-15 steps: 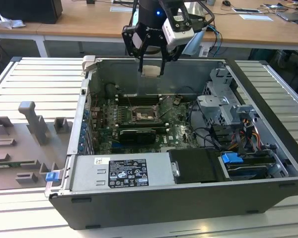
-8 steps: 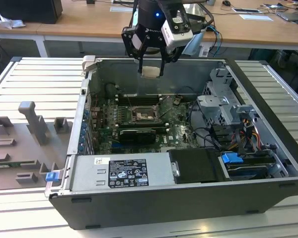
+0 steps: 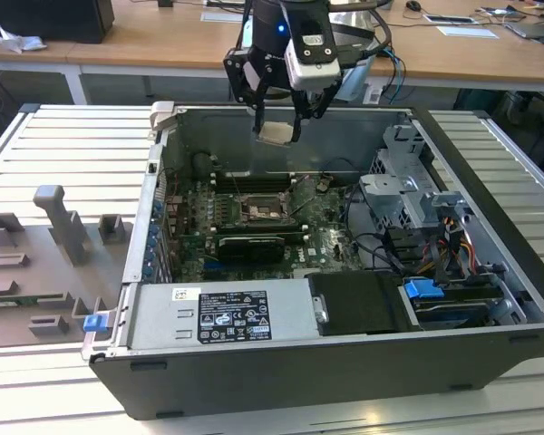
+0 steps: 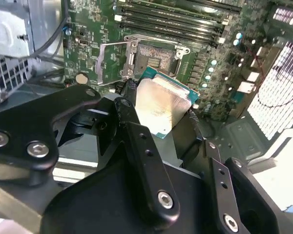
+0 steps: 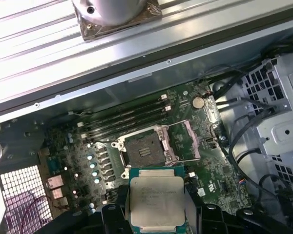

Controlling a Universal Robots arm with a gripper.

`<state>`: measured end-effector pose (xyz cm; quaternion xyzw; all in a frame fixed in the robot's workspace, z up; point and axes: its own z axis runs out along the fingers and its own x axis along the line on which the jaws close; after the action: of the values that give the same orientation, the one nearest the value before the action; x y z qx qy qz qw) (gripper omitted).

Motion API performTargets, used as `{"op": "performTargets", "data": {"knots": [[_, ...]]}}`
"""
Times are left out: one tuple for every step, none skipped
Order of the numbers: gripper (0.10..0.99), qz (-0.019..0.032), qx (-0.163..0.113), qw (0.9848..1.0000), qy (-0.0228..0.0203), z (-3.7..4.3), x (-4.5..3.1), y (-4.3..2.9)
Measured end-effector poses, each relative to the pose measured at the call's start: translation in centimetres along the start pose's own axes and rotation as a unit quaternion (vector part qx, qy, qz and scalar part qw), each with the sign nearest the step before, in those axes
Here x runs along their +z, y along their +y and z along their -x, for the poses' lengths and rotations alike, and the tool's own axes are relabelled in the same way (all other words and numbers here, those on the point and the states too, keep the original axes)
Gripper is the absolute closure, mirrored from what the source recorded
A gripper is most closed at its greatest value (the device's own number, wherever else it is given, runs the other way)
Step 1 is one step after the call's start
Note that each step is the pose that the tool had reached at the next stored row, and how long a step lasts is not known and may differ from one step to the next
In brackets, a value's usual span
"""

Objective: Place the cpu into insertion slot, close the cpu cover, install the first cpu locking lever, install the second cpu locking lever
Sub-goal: 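Place the cpu into insertion slot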

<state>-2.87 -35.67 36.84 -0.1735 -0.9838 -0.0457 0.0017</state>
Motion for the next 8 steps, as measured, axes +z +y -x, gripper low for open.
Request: {"op": "performTargets", "data": {"knots": [[0.549,0.0002,0.008,1.0,-0.0007,0.0,0.02,0.0],[0.549,0.0003,0.015,0.9999,-0.0013,0.0,0.04,-0.01],[0.549,0.0005,0.026,0.9996,-0.0023,0.0,0.08,-0.01],[0.549,0.0007,0.04,0.9992,-0.0036,0.02,0.11,-0.01],[0.549,0.0006,0.049,0.9988,-0.0045,0.02,0.13,-0.01],[0.549,0.0006,0.056,0.9984,-0.0053,0.02,0.14,-0.01],[0.549,0.0004,0.064,0.998,-0.006,0.02,0.15,-0.01],[0.549,0.0003,0.07,0.9975,-0.0067,0.03,0.16,-0.01]]}}
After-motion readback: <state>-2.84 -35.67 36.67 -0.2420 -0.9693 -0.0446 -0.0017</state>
